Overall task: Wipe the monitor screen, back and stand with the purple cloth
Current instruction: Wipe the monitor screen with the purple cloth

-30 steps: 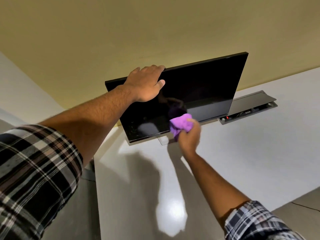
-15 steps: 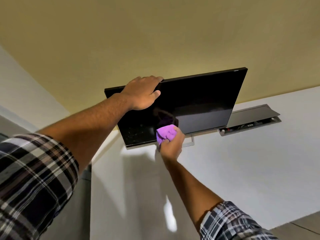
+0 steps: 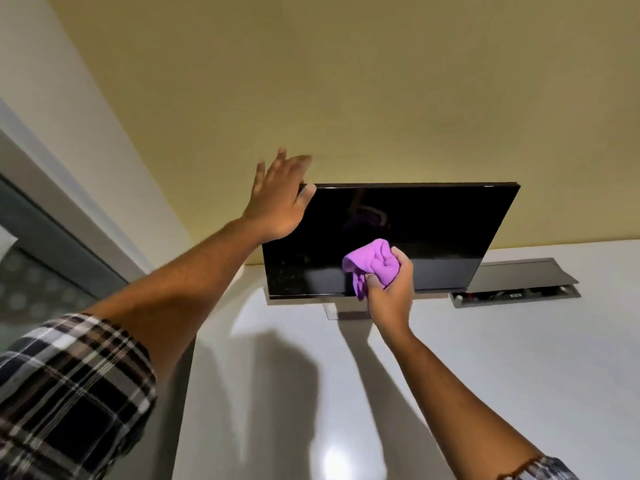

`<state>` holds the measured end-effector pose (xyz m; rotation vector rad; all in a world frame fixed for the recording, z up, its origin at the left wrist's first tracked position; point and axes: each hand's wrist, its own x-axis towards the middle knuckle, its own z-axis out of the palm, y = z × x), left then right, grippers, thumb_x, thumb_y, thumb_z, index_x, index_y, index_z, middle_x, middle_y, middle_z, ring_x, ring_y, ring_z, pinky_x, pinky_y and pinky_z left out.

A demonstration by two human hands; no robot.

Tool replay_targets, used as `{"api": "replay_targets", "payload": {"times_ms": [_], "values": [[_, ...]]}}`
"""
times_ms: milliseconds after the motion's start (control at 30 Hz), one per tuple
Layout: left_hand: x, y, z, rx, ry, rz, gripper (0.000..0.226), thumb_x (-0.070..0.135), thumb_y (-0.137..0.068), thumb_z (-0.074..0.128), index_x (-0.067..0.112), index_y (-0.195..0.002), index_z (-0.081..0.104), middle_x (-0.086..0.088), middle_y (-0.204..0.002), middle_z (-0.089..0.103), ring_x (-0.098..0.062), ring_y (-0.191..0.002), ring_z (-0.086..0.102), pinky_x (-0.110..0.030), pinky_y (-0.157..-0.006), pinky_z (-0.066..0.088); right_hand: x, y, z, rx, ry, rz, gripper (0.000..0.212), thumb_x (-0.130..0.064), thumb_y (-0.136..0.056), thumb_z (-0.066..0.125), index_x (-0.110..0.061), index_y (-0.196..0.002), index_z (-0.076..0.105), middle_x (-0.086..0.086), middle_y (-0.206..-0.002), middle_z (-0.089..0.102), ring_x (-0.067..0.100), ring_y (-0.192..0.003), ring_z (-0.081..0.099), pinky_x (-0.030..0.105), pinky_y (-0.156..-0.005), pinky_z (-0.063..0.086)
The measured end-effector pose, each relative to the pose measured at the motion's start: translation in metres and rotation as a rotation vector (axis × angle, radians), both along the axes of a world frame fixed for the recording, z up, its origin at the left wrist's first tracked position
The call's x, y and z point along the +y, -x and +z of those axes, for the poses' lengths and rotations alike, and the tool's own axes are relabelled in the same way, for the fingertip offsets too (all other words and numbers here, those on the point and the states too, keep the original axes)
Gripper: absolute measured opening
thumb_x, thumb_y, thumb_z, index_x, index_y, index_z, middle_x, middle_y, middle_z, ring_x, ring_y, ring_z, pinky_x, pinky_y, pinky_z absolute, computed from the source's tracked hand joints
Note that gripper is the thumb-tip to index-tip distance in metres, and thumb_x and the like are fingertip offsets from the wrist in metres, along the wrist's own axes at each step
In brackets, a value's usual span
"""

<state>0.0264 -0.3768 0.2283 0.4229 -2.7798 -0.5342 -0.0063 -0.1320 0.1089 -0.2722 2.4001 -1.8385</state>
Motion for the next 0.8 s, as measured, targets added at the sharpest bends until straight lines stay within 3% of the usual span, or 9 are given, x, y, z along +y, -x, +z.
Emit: {"api": "replay_targets", "payload": {"times_ms": [67,133,167,233,400,500,567,667,800], "values": [[-0.018,-0.016,-0.007,0.132,-0.288,0.099,0.051,0.027,-0.109,0.039,0.018,-0.157,0.027,-0.001,-0.164,0.027,-0.02,-0.155,0.011,-0.042,-0.126,0.008,-0.001,0.002,0.011,0.129,-0.011,0.017,0.057,-0.011,-0.086,0.065,-0.025,-0.14,0.05,-0.007,-0.134,0.058,0.003,-0.119,0.059,0.016,-0.096,0.047],[-0.031,-0.029,-0.013,0.256,-0.771,0.147,0.047,0.023,-0.11,0.039,0.014,-0.155,0.033,-0.002,-0.16,0.035,-0.014,-0.149,0.028,-0.026,-0.12,0.023,-0.008,0.004,0.023,0.282,-0.047,0.038,0.059,-0.003,-0.088,0.065,-0.024,-0.141,0.051,-0.007,-0.136,0.056,0.001,-0.121,0.056,0.009,-0.095,0.042],[-0.036,-0.032,-0.015,0.311,-0.954,0.155,0.045,0.024,-0.11,0.04,0.013,-0.153,0.037,-0.002,-0.157,0.04,-0.013,-0.147,0.034,-0.022,-0.117,0.026,-0.012,0.006,0.028,0.366,-0.073,0.038,0.061,0.0,-0.087,0.064,-0.021,-0.143,0.05,-0.006,-0.138,0.055,0.004,-0.125,0.055,0.011,-0.097,0.042],[-0.044,-0.038,-0.017,0.353,-1.112,0.158,0.041,0.031,-0.107,0.045,0.015,-0.144,0.047,-0.003,-0.15,0.05,-0.011,-0.14,0.044,-0.02,-0.112,0.033,-0.023,0.01,0.032,0.53,-0.134,0.014,0.066,0.005,-0.083,0.063,-0.015,-0.145,0.05,0.001,-0.143,0.052,0.018,-0.133,0.052,0.02,-0.106,0.043],[-0.047,-0.037,-0.021,0.282,-1.167,0.1,0.04,0.018,-0.111,0.031,0.006,-0.142,0.053,-0.003,-0.144,0.056,-0.01,-0.134,0.051,-0.014,-0.103,0.041,-0.053,0.016,0.03,0.564,-0.231,-0.072,0.077,0.005,-0.08,0.064,-0.006,-0.153,0.043,0.016,-0.157,0.037,0.036,-0.142,0.039,0.002,-0.11,0.015],[-0.052,-0.038,-0.022,0.229,-1.184,0.096,0.039,0.018,-0.111,0.032,0.009,-0.142,0.055,0.0,-0.143,0.058,-0.006,-0.131,0.054,-0.02,-0.113,0.038,-0.079,0.007,0.02,0.592,-0.328,-0.074,0.078,-0.009,-0.09,0.066,-0.003,-0.16,0.031,0.02,-0.163,0.027,0.042,-0.147,0.028,0.033,-0.122,0.024],[-0.056,-0.04,-0.02,0.202,-1.194,0.089,0.038,0.017,-0.11,0.035,0.008,-0.139,0.058,-0.004,-0.14,0.061,-0.007,-0.129,0.056,-0.024,-0.114,0.038,-0.097,0.001,0.018,0.584,-0.374,-0.087,0.08,-0.017,-0.095,0.064,0.001,-0.161,0.024,0.023,-0.165,0.022,0.044,-0.148,0.024,0.048,-0.121,0.031],[-0.062,-0.038,-0.016,0.189,-1.194,0.09,0.035,0.016,-0.109,0.04,0.004,-0.135,0.061,-0.009,-0.133,0.065,-0.008,-0.122,0.06,-0.027,-0.108,0.042,-0.121,-0.008,0.022,0.623,-0.434,-0.053,0.08,-0.018,-0.096,0.063,0.004,-0.161,0.021,0.027,-0.164,0.019,0.046,-0.146,0.024,0.053,-0.116,0.039],[-0.069,-0.037,-0.017,0.152,-1.225,0.085,0.033,0.02,-0.108,0.045,0.006,-0.131,0.064,-0.008,-0.128,0.069,-0.011,-0.116,0.065,-0.015,-0.089,0.052,-0.145,-0.021,0.026,0.776,-0.483,0.082,0.082,-0.009,-0.086,0.065,0.002,-0.159,0.028,0.024,-0.162,0.025,0.046,-0.139,0.032,0.055,-0.112,0.042]]}}
